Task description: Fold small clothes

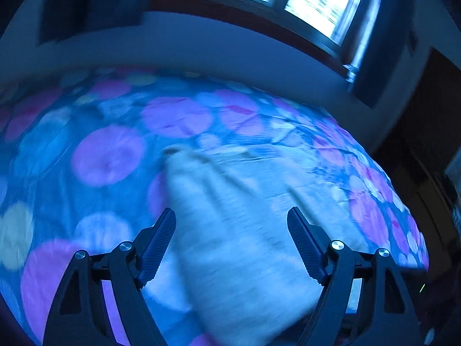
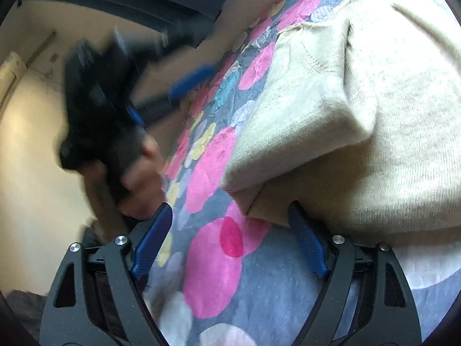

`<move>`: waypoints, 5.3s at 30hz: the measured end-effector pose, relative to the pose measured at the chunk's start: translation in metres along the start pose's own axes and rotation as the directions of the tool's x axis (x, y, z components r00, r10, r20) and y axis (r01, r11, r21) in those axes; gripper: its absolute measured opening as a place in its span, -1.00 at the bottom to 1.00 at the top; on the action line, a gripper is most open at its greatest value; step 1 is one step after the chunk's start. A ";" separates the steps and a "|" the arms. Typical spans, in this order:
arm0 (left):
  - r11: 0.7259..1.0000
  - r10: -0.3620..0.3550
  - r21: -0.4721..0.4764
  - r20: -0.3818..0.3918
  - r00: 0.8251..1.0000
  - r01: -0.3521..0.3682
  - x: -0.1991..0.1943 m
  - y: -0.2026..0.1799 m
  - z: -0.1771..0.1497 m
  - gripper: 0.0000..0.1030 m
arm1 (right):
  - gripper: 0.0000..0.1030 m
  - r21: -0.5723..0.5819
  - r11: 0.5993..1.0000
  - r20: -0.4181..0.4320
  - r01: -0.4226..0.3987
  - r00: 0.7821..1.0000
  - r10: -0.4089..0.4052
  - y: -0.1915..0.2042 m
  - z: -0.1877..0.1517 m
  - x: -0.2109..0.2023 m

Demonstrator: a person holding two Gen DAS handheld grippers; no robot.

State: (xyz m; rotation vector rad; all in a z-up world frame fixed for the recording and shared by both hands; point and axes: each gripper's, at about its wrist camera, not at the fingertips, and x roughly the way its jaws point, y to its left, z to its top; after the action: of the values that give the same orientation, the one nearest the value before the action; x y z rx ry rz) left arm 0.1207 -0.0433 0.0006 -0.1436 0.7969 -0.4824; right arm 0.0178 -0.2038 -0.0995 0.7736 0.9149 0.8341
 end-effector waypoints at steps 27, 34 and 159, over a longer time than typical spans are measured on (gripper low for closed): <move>0.979 -0.046 -0.202 -0.016 0.999 0.042 0.033 0.058 -0.054 0.66 | 0.58 0.156 0.978 -0.071 0.137 0.989 -0.128 -0.035 0.117 -0.018; 0.976 -0.045 -0.212 -0.017 0.999 0.041 0.033 0.060 -0.055 0.66 | 0.49 0.204 0.972 -0.089 0.119 0.991 -0.102 -0.043 0.130 0.004; 0.957 -0.282 0.007 -0.202 0.938 0.289 0.081 -0.061 -0.083 0.67 | -0.94 0.324 0.899 0.193 0.294 0.910 -0.367 -0.182 0.176 -0.164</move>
State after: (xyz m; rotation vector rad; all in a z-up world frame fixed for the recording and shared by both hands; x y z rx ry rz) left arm 0.0881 -0.1301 -0.0914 -0.1803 0.9682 -0.7958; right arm 0.1648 -0.4655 -0.1247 0.9186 0.9184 0.2925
